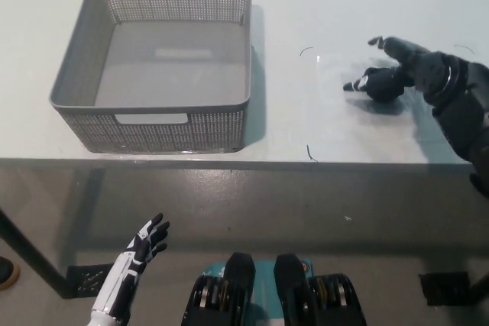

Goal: Use the right hand to pick up a webcam and put it into a container on the left side

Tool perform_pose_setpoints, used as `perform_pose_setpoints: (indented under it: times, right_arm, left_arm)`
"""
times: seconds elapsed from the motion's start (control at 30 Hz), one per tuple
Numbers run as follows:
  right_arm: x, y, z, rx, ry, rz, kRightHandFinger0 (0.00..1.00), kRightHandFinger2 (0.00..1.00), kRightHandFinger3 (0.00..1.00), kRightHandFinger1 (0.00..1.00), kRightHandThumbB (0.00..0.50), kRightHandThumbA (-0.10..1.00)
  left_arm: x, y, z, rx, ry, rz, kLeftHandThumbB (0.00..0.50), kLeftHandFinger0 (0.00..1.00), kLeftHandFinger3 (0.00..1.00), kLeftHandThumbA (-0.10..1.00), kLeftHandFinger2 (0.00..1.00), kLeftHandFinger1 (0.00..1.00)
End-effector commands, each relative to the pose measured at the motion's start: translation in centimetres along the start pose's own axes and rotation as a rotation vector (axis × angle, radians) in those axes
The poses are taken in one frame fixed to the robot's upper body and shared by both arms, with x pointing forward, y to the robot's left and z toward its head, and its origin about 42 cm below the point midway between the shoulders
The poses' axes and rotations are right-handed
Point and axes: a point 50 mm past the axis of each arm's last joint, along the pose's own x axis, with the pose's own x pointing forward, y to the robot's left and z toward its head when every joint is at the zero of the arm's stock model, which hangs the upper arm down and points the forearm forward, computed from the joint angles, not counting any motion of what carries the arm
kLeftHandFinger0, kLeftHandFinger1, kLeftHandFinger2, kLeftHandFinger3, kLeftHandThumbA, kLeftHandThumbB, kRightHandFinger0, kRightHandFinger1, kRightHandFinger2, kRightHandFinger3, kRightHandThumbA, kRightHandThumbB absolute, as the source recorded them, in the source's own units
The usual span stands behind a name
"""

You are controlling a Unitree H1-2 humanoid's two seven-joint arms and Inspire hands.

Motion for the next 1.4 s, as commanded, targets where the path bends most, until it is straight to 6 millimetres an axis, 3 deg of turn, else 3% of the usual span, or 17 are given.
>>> perform_pose_setpoints:
  times: [0.0, 0.33, 0.43, 0.47, 0.5, 0.53, 0.57, 0.6, 0.63, 0.7, 0.77, 0.87, 0.97, 1.03, 1.13, 1.27, 1.37]
  right_arm:
    - [0.1, -0.6, 0.5, -0.027, -0.025, -0.041, 1.00, 1.00, 1.00, 1.00, 0.500, 0.91]
    - [0.2, 2.9, -2.8, -0.035, 0.067, 0.021, 1.00, 1.00, 1.00, 1.00, 0.467, 0.86]
    - [0.2, 3.2, -3.0, 0.020, 0.089, 0.016, 1.00, 1.00, 1.00, 1.00, 0.455, 0.73]
    - [0.2, 3.2, -3.0, 0.019, 0.090, 0.010, 1.00, 1.00, 1.00, 1.00, 0.408, 0.65]
    - [0.2, 3.3, -3.2, 0.041, 0.069, -0.026, 1.00, 1.00, 1.00, 1.00, 0.317, 0.42]
    - [0.2, 3.3, -3.2, 0.042, 0.058, -0.065, 0.92, 1.00, 1.00, 1.00, 0.272, 0.18]
    - [0.2, 3.3, -3.3, 0.045, 0.041, -0.125, 0.33, 0.57, 0.58, 0.46, 0.214, -0.09]
    - [0.2, 3.3, -3.2, 0.046, 0.039, -0.133, 0.33, 0.57, 0.58, 0.46, 0.214, -0.09]
    - [0.1, 3.3, -3.4, 0.073, 0.015, -0.185, 0.03, 0.32, 0.30, 0.14, 0.179, -0.10]
    - [0.0, 3.2, -3.5, 0.109, -0.021, -0.232, 0.00, 0.42, 0.43, 0.16, 0.173, -0.10]
    - [-0.1, 3.0, -3.5, 0.136, -0.042, -0.264, 0.00, 0.73, 0.69, 0.35, 0.167, -0.10]
    - [-0.1, 2.4, -3.2, 0.151, -0.049, -0.295, 0.02, 0.88, 0.83, 0.48, 0.169, -0.10]
    - [-0.1, 1.9, -2.9, 0.139, -0.064, -0.328, 0.07, 0.90, 0.82, 0.53, 0.177, -0.10]
    - [-0.2, 1.5, -2.8, 0.149, -0.085, -0.361, 0.00, 0.84, 0.74, 0.46, 0.185, -0.10]
    - [-0.2, 0.9, -2.3, 0.162, -0.093, -0.380, 0.01, 0.79, 0.75, 0.42, 0.181, -0.10]
    - [-0.5, -1.9, -0.9, 0.169, -0.133, -0.457, 0.00, 0.79, 0.74, 0.37, 0.197, -0.10]
    - [-1.4, -6.0, 1.0, 0.215, -0.212, -0.547, 0.00, 0.77, 0.69, 0.34, 0.203, -0.10]
  left_arm:
    - [0.5, 0.7, 1.1, 0.009, -0.065, 0.001, 0.214, 1.00, 1.00, 1.00, 1.00, 1.00]
    - [0.8, 0.7, 1.3, 0.004, -0.071, 0.002, 0.209, 1.00, 1.00, 1.00, 1.00, 1.00]
    - [0.9, 0.7, 1.4, 0.005, -0.072, 0.002, 0.210, 1.00, 1.00, 1.00, 1.00, 1.00]
    - [0.9, 0.7, 1.5, 0.005, -0.072, 0.002, 0.206, 1.00, 1.00, 1.00, 1.00, 1.00]
    - [0.8, 0.7, 1.5, 0.005, -0.074, 0.002, 0.198, 1.00, 1.00, 1.00, 1.00, 1.00]
    - [0.9, 0.7, 1.6, 0.006, -0.075, 0.003, 0.201, 1.00, 1.00, 1.00, 1.00, 1.00]
    - [0.9, 0.8, 1.6, 0.004, -0.075, 0.002, 0.204, 1.00, 1.00, 1.00, 1.00, 1.00]
    - [1.0, 0.8, 1.6, 0.004, -0.075, 0.002, 0.204, 1.00, 1.00, 1.00, 1.00, 1.00]
    - [1.1, 0.8, 1.6, 0.002, -0.077, 0.004, 0.216, 1.00, 1.00, 1.00, 1.00, 1.00]
    - [1.2, 0.9, 1.7, 0.011, -0.080, 0.001, 0.215, 1.00, 1.00, 1.00, 1.00, 1.00]
    - [1.3, 1.1, 1.7, 0.018, -0.085, 0.000, 0.199, 1.00, 1.00, 1.00, 1.00, 1.00]
    - [1.4, 1.1, 1.8, 0.014, -0.087, 0.002, 0.183, 1.00, 1.00, 1.00, 1.00, 1.00]
    - [1.5, 1.1, 1.6, 0.006, -0.087, 0.002, 0.183, 1.00, 1.00, 1.00, 1.00, 1.00]
    - [1.6, 1.1, 1.7, 0.007, -0.081, 0.004, 0.190, 1.00, 1.00, 1.00, 1.00, 1.00]
    - [1.5, 1.2, 1.8, 0.003, -0.082, 0.003, 0.176, 1.00, 1.00, 1.00, 1.00, 1.00]
    - [1.5, 1.2, 1.9, 0.004, -0.078, 0.005, 0.160, 1.00, 1.00, 1.00, 1.00, 1.00]
    - [1.7, 1.3, 1.9, 0.007, -0.085, 0.002, 0.148, 1.00, 1.00, 1.00, 1.00, 1.00]
